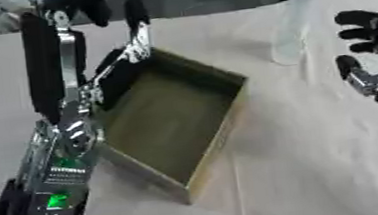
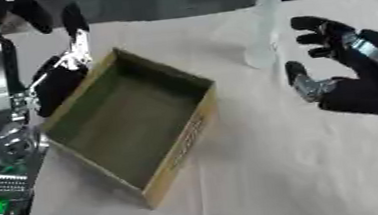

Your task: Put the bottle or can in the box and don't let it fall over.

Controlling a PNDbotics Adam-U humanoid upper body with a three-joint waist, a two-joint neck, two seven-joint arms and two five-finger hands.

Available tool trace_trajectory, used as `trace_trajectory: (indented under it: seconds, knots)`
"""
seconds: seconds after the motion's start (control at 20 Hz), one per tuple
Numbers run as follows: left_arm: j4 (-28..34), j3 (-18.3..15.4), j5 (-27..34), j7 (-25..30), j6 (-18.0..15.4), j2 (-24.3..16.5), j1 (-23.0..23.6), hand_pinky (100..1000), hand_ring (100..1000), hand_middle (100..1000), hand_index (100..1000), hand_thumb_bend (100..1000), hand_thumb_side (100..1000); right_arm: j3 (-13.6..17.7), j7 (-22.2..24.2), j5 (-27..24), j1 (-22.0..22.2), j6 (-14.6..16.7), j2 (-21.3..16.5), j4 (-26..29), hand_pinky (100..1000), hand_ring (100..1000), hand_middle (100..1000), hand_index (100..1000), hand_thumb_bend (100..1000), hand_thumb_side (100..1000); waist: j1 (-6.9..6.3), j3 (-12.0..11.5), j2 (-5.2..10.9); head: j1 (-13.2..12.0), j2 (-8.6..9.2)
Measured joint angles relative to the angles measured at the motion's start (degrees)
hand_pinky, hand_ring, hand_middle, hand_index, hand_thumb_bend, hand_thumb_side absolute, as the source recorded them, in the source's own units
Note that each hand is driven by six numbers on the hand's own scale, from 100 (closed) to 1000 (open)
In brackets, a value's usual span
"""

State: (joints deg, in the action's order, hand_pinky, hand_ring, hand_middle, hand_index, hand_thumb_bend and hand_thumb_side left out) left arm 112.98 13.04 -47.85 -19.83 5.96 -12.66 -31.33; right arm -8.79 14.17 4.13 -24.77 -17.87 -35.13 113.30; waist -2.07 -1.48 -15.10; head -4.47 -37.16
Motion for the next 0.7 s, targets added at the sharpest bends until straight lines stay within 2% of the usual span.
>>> trace_trajectory:
  seconds: [0.1,0.35,0.7]
  knots:
    - [0.0,-0.8,1.5,1.0,0.6,-0.4,0.4,865,511,550,802,100,593,0.3,-0.9,0.1,-0.5,-0.8,-0.2,-0.2,939,983,976,1000,100,587,0.00,-0.3,0.00,0.1,0.03]
    - [-0.2,-4.7,6.1,1.0,3.5,-3.6,4.6,899,508,539,782,100,597,0.7,-2.0,-0.5,-1.9,-3.3,-0.8,-2.9,950,993,985,1000,100,583,-0.05,-1.1,0.00,1.0,0.07]
    - [-0.4,-10.1,12.1,-3.4,8.6,-6.3,9.8,923,485,510,737,100,596,1.0,-2.5,-1.7,-4.6,-5.7,-0.9,-7.0,944,986,985,1000,100,414,0.18,-1.6,0.00,2.7,0.06]
